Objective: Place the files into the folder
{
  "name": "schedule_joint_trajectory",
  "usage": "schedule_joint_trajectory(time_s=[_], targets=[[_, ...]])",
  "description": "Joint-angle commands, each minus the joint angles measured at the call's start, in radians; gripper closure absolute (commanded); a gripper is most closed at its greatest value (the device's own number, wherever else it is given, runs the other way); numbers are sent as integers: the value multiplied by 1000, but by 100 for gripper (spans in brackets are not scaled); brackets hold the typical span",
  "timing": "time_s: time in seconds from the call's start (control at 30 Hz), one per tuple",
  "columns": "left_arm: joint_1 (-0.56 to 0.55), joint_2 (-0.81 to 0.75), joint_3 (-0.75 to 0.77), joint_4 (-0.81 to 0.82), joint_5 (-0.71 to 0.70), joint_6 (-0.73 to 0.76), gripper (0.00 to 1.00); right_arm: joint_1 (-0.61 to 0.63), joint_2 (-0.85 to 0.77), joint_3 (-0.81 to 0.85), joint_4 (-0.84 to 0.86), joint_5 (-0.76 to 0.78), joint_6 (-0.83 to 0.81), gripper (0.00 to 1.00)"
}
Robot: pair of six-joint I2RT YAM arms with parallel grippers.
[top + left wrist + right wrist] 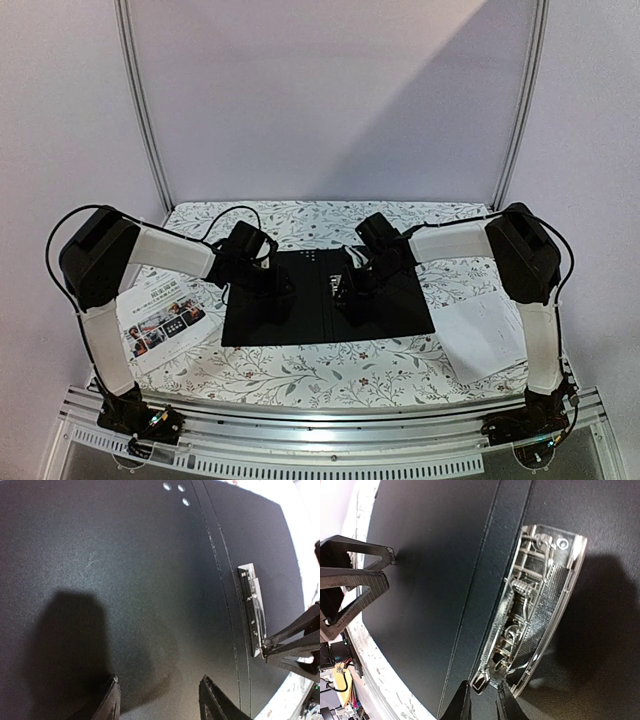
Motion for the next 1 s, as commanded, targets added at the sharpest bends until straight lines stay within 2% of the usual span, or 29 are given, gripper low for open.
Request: schedule_joint_trajectory(time_s=[0.0,0.6,0.97], targets=[[-9,46,-7,-32,-2,5,46,6,29,9,-19,-3,2,83],[-9,52,-8,-30,0,7,46,7,58,13,-44,13,-5,94],[-9,52,-12,-29,3,8,46,6,105,28,-141,133,-28,95]])
